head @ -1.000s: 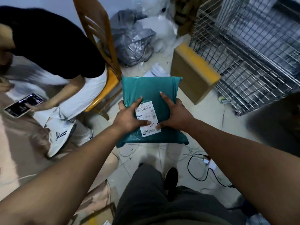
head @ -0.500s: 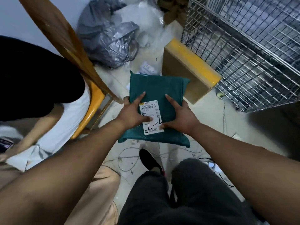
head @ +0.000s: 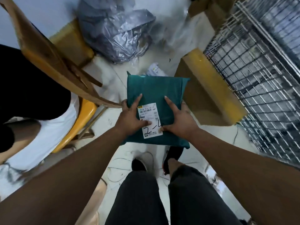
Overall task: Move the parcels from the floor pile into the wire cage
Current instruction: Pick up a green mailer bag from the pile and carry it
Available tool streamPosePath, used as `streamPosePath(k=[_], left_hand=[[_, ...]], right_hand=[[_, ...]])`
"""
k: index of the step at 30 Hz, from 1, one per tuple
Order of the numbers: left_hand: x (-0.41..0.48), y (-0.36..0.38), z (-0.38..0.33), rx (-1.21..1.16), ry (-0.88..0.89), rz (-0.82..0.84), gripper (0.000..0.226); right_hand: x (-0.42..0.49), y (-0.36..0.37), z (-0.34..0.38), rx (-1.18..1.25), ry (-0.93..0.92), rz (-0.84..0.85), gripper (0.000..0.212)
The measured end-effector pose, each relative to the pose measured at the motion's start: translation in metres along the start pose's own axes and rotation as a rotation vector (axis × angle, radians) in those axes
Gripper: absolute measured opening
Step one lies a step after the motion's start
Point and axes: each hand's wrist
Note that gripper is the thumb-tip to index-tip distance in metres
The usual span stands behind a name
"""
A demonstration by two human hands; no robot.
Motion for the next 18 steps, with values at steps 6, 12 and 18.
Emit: streamPosePath(k=[6, 12, 18], left_hand=[[0.057, -0.008, 0.020, -0.006, -0.009, 0.003, 0.120], [0.127, -0.018, 0.051, 0.117, 0.085, 0.151, 0.120], [0.207, 0.011, 0.071, 0.277, 0.169, 0.326, 0.119]], right_hand=[[0.073, -0.001, -0.006, 0.058, 0.009, 0.006, 0.131], [0.116, 0.051, -0.027, 0.344, 0.097, -0.052, 0.128], [0.155, 0.116, -0.064, 0.498, 0.225, -0.171, 0.127]])
Point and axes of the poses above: each hand's wrist, its own x-axis towards the middle knuckle, its own y-axis out of the palm, z = x × y, and after that the axes turned 10 degrees about z, right-handed
